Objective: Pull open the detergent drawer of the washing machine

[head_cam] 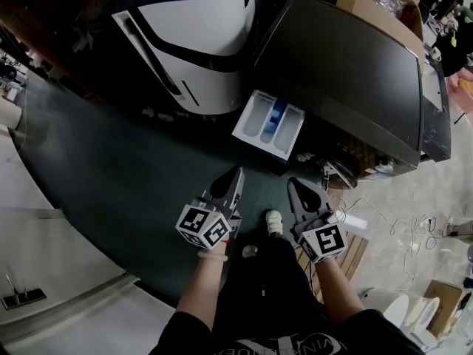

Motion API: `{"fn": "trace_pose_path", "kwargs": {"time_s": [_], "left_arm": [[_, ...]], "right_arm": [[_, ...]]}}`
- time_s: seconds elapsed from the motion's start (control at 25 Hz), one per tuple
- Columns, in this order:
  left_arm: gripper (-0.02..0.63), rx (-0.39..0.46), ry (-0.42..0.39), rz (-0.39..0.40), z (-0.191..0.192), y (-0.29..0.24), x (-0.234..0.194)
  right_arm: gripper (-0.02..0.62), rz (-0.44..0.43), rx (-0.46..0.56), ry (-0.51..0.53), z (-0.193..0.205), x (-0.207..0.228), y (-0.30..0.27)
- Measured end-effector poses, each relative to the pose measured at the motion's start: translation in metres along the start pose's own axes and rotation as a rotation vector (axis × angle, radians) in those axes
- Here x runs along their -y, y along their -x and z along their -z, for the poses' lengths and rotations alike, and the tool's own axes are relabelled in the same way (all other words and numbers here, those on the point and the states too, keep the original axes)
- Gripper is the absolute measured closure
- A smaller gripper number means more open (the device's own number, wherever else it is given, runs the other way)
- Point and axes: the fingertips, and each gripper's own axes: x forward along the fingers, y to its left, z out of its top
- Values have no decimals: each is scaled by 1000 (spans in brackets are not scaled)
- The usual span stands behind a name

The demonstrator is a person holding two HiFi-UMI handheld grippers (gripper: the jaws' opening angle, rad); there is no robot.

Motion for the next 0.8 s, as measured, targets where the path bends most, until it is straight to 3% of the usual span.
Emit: {"fn": "trace_pose_path", "kwargs": {"time_s": [0.48,0.8], "left_arm": [[597,-27,-205,17,-47,3,38],[597,-12,-256,0,-73,6,52]], "right_arm": [[584,10,74,34,-59,2,14],[584,-8,99,59,-84,0,20]]}}
